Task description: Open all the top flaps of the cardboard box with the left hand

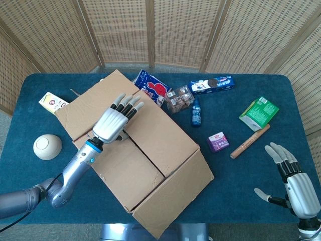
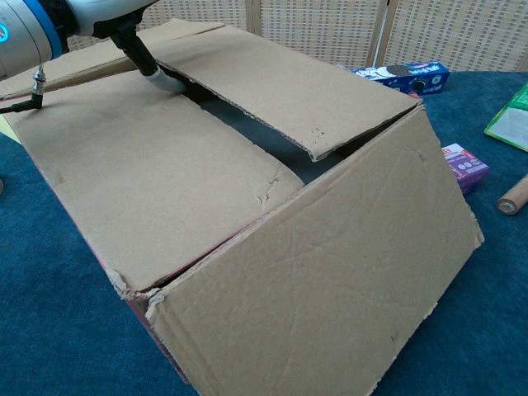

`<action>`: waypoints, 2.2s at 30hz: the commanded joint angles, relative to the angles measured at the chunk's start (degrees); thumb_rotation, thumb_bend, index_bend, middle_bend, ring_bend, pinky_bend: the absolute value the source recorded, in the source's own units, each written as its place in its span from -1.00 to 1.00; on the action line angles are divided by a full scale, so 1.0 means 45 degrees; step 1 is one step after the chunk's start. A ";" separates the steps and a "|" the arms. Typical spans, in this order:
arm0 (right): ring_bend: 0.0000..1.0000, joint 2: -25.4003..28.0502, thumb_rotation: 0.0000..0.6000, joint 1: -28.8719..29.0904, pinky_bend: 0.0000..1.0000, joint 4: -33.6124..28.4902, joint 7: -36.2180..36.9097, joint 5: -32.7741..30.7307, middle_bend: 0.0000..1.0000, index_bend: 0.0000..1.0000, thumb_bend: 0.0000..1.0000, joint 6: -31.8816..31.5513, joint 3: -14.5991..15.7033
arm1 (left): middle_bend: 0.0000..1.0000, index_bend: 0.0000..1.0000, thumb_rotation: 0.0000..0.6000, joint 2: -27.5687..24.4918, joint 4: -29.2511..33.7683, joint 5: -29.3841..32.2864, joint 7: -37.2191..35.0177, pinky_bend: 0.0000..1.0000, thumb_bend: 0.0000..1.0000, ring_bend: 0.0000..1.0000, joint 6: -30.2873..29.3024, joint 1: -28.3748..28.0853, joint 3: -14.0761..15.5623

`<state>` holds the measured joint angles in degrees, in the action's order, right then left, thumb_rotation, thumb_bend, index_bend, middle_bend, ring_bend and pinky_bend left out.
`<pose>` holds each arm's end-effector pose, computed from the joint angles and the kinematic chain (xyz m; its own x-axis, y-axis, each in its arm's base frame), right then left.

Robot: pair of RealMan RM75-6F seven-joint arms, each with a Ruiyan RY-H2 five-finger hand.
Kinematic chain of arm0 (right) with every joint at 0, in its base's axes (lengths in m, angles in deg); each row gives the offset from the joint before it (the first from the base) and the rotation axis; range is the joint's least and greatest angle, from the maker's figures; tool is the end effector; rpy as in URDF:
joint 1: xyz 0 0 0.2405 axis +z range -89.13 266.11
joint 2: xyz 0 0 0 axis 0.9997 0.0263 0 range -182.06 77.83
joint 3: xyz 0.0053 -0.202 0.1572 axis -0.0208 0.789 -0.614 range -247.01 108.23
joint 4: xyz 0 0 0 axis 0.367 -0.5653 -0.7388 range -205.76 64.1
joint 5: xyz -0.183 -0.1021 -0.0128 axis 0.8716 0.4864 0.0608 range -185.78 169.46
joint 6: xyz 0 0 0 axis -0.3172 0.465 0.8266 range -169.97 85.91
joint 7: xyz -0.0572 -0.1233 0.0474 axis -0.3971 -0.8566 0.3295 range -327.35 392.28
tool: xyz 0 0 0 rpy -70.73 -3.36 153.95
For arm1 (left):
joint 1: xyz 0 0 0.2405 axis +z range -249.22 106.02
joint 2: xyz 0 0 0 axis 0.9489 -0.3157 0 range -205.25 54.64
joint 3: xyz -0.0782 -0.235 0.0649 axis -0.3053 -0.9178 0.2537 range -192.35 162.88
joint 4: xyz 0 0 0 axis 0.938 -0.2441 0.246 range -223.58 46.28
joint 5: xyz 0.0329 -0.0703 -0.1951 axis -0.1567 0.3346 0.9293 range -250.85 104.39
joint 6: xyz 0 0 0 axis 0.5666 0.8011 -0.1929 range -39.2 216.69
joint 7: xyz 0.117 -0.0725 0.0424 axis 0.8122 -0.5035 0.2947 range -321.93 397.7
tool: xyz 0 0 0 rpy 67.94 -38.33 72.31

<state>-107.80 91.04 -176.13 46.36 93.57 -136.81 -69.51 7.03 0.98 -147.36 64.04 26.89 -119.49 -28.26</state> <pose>-0.2418 -0.1517 0.1885 0.0759 0.0356 0.9965 -0.9618 -0.2609 0.0826 -0.0798 0.3622 0.0402 0.5316 -0.0981 0.8413 0.6778 -0.5463 -0.4920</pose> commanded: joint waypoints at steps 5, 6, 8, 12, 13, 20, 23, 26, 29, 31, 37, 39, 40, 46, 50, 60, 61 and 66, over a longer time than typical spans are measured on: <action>-1.00 0.0037 1.00 0.0004 -0.76 -0.0013 0.0138 0.0010 -1.00 -1.00 -1.00 -0.0006 0.0022 | -1.00 -1.00 1.00 0.0436 -0.0360 0.0227 0.0332 -0.91 -0.99 -1.00 0.0009 -0.0354 -0.0266; -1.00 0.0044 1.00 0.0001 -0.76 -0.0011 0.0157 0.0009 -1.00 -1.00 -1.00 -0.0017 0.0021 | -1.00 -1.00 1.00 0.0478 -0.0392 0.0234 0.0366 -0.91 -0.99 -1.00 -0.0007 -0.0402 -0.0309; -1.00 0.0060 1.00 -0.0002 -0.76 -0.0004 0.0194 0.0008 -1.00 -1.00 -1.00 -0.0026 0.0025 | -1.00 -1.00 1.00 0.0545 -0.0460 0.0209 0.0406 -0.91 -0.99 -1.00 -0.0067 -0.0486 -0.0388; -1.00 0.0081 1.00 0.0005 -0.76 0.0006 0.0260 -0.0010 -1.00 -1.00 -1.00 -0.0008 0.0034 | -1.00 -1.00 1.00 0.0576 -0.0524 0.0189 0.0441 -0.90 -0.99 -1.00 -0.0150 -0.0614 -0.0526; -1.00 0.0088 1.00 0.0007 -0.76 0.0003 0.0279 -0.0007 -1.00 -1.00 -1.00 -0.0007 0.0036 | -1.00 -1.00 1.00 0.0566 -0.0508 0.0196 0.0431 -0.90 -0.99 -1.00 -0.0187 -0.0637 -0.0579; -1.00 0.0143 1.00 -0.0009 -0.76 0.0002 0.0423 -0.0040 -1.00 -1.00 -1.00 -0.0053 0.0035 | -1.00 -1.00 1.00 0.0195 -0.0209 0.0161 0.0216 -0.90 -0.99 -1.00 -0.0494 -0.0924 -0.1261; -1.00 0.0150 1.00 0.0013 -0.76 0.0011 0.0487 -0.0137 -1.00 -1.00 -1.00 -0.0019 0.0000 | -1.00 -1.00 1.00 0.0084 -0.0251 0.0298 0.0270 -0.90 -0.99 -1.00 -0.0382 -0.1189 -0.1568; -1.00 0.0154 1.00 0.0032 -0.76 0.0019 0.0540 -0.0229 -1.00 -1.00 -1.00 0.0014 -0.0032 | -1.00 -1.00 1.00 0.0012 -0.0333 0.0440 0.0368 -0.90 -0.99 -1.00 -0.0236 -0.1508 -0.1880; -1.00 0.0161 1.00 0.0054 -0.76 0.0047 0.0602 -0.0318 -1.00 -1.00 -1.00 0.0067 -0.0053 | -1.00 -1.00 1.00 -0.0023 -0.0527 0.0599 0.0614 -0.90 -0.99 -1.00 -0.0029 -0.1910 -0.2172; -1.00 0.0162 1.00 0.0072 -0.76 0.0060 0.0632 -0.0387 -1.00 -1.00 -1.00 0.0107 -0.0075 | -1.00 -1.00 1.00 0.0023 -0.0712 0.0796 0.0765 -0.89 -0.99 -1.00 0.0151 -0.2200 -0.2363; -1.00 0.0176 1.00 0.0123 -0.76 0.0119 0.0812 -0.0678 -1.00 -1.00 -1.00 0.0261 -0.0137 | -1.00 -1.00 1.00 0.0568 -0.1766 0.1444 0.1112 -0.90 -0.99 -1.00 0.0625 -0.3219 -0.2946; -1.00 0.0191 1.00 0.0161 -0.76 0.0174 0.0908 -0.0782 -1.00 -1.00 -1.00 0.0339 -0.0168 | -1.00 -1.00 1.00 0.1139 -0.2665 0.1667 0.1384 -0.91 -0.99 -1.00 0.0524 -0.3855 -0.3315; -1.00 0.0193 1.00 0.0181 -0.76 0.0205 0.0937 -0.0822 -1.00 -1.00 -1.00 0.0370 -0.0187 | -1.00 -1.00 1.00 0.1436 -0.3104 0.1785 0.1473 -0.91 -0.99 -1.00 0.0505 -0.4141 -0.3436; -1.00 0.0217 1.00 0.0251 -0.76 0.0327 0.1170 -0.1159 -1.00 -1.00 -1.00 0.0500 -0.0318 | -1.00 -1.00 1.00 0.2837 -0.4995 0.2391 0.1869 -0.90 -0.99 -1.00 0.0815 -0.5373 -0.3561; -1.00 0.0253 1.00 0.0243 -0.76 0.0368 0.1288 -0.1317 -1.00 -1.00 -1.00 0.0502 -0.0378 | -1.00 -1.00 1.00 0.3638 -0.6116 0.2632 0.1885 -0.90 -0.99 -1.00 0.1026 -0.5942 -0.3483; -1.00 0.0259 1.00 0.0180 -0.76 0.0337 0.1244 -0.1300 -1.00 -1.00 -1.00 0.0445 -0.0381 | -1.00 -1.00 1.00 0.3422 -0.5688 0.2831 0.1357 -0.91 -0.99 -1.00 0.0835 -0.5831 -0.3405; -1.00 0.0258 1.00 0.0178 -0.76 0.0326 0.1219 -0.1285 -1.00 -1.00 -1.00 0.0445 -0.0378 | -1.00 -1.00 1.00 0.3175 -0.5334 0.2838 0.1324 -0.91 -0.99 -1.00 0.0865 -0.5679 -0.3328; -1.00 0.0245 1.00 0.0139 -0.76 0.0294 0.1144 -0.1196 -1.00 -1.00 -1.00 0.0393 -0.0351 | -1.00 -1.00 1.00 0.2048 -0.3773 0.3162 0.1369 -0.94 -0.99 -1.00 0.1076 -0.4955 -0.2978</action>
<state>-106.69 91.68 -174.79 51.52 88.17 -135.02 -71.10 18.79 -19.13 -134.17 70.30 31.15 -143.66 -42.60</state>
